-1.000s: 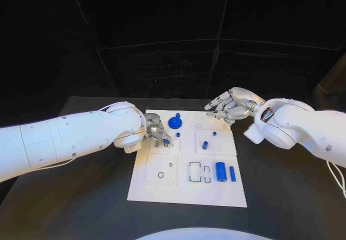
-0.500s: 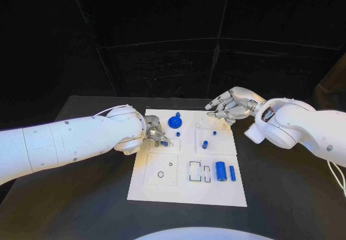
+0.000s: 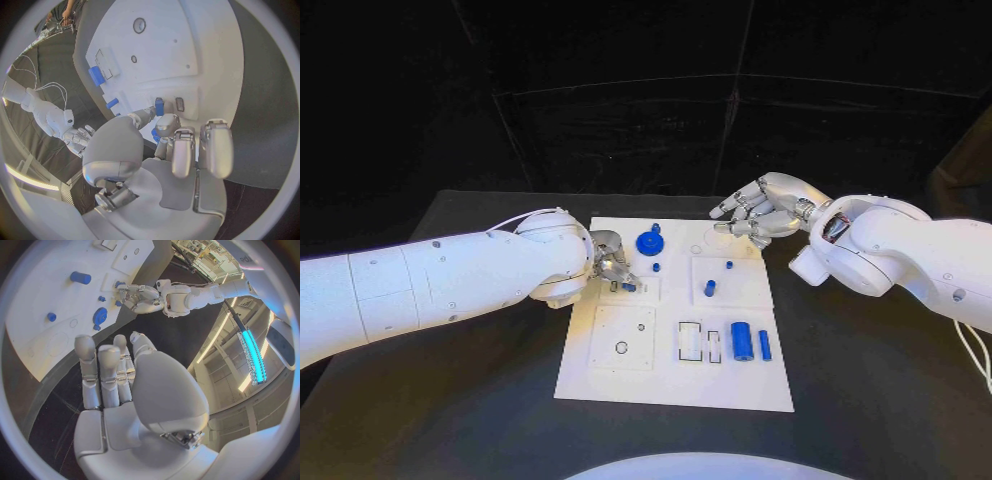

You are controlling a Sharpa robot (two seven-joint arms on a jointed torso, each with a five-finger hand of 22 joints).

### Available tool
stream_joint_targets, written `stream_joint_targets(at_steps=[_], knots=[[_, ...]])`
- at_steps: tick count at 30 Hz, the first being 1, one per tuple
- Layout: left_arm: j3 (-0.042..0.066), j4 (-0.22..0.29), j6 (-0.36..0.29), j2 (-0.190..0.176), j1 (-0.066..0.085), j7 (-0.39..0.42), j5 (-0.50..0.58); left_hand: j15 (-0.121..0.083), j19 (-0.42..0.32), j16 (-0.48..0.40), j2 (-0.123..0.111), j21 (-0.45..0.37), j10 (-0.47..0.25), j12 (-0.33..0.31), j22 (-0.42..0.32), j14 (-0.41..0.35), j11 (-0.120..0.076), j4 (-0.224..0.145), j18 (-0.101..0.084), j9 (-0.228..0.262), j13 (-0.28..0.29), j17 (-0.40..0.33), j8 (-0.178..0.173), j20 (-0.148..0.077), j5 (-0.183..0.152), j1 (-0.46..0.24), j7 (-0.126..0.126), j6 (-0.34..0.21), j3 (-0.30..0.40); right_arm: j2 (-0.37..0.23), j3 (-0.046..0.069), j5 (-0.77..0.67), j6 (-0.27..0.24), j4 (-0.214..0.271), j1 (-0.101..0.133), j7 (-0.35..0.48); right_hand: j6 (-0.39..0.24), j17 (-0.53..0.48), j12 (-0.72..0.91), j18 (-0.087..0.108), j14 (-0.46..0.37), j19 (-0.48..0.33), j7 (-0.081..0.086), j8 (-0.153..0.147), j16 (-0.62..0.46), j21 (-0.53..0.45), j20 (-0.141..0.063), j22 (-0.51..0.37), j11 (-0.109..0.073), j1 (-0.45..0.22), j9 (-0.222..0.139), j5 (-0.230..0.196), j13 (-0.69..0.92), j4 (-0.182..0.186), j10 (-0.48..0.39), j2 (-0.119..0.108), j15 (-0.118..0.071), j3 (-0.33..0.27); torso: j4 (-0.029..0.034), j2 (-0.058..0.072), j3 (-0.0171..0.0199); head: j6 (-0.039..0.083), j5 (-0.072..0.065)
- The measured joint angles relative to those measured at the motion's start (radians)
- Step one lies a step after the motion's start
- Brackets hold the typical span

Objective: Assemble the parts on the task board

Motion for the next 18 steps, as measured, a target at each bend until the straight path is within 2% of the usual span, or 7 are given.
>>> stream_joint_targets(at_steps=[18], knots=[[-0.001,-0.005,0.018,0.008,0.0,-0.005,-0.009,0.0,0.0,0.0,0.005,0.004,0.0,0.004,0.0,0.0,0.0,0.001,0.0,0.003,0.002,0.0,0.005,0.0,0.0,-0.002,-0.002,0.006,0.002,0.004,0.0,-0.001,0.005,-0.002,0.0,0.0,0.0,0.0,0.0,0.0,0.0,0.0,0.0,0.0,0.0,0.0,0.0,0.0,0.0,0.0,0.0,0.0,0.0,0.0,0.0,0.0,0.0,0.0,0.0,0.0,0.0002,-0.004,-0.001]])
